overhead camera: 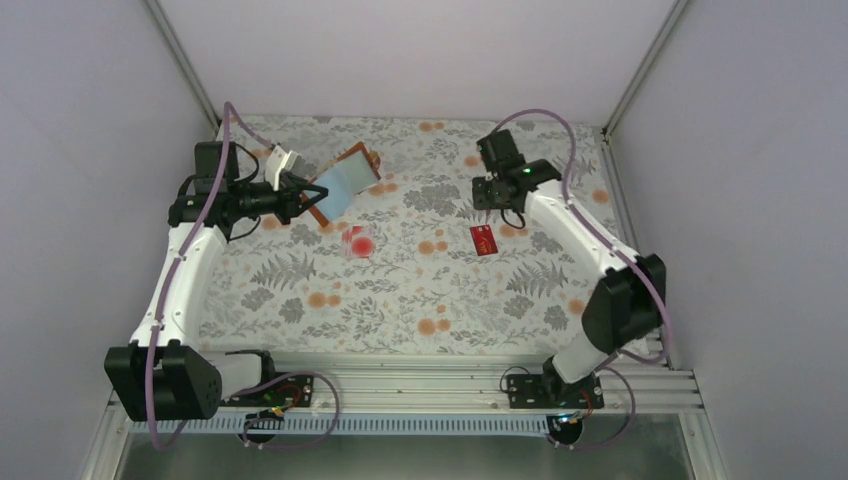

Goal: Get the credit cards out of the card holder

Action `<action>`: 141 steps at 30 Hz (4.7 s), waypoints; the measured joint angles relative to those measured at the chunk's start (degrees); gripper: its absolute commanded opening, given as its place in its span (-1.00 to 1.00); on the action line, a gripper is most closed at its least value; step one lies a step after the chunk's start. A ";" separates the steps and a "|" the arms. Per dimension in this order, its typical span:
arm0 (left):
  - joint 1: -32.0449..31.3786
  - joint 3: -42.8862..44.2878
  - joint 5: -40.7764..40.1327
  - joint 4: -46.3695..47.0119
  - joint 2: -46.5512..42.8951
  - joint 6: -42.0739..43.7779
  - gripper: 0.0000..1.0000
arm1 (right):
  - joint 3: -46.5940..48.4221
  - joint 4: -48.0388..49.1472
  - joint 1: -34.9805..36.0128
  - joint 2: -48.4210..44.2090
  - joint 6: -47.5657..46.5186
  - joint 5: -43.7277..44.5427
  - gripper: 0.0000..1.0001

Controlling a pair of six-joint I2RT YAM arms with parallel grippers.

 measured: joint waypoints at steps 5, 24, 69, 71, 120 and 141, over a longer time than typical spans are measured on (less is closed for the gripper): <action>0.33 -0.07 0.02 0.17 0.00 -0.35 -0.95 | -2.19 -2.16 2.51 6.23 1.62 6.56 -0.92; 0.35 -0.85 3.30 0.26 0.04 -0.55 -0.95 | 0.96 -10.08 9.94 24.22 5.62 25.20 -0.92; 0.61 -1.16 10.10 0.11 1.01 -0.33 -0.95 | 3.63 -11.28 13.22 32.33 5.97 29.70 -0.11; 0.61 -1.16 10.10 0.11 1.01 -0.33 -0.95 | 3.87 -11.19 13.22 32.63 5.92 29.27 0.05; -7.61 -1.33 14.60 -9.68 1.66 13.09 1.00 | -9.20 33.29 10.45 -7.45 -15.41 -55.21 -0.92; -2.99 -2.95 -2.93 -0.02 1.01 3.10 1.00 | -42.34 39.67 1.07 -4.04 18.25 -56.59 0.93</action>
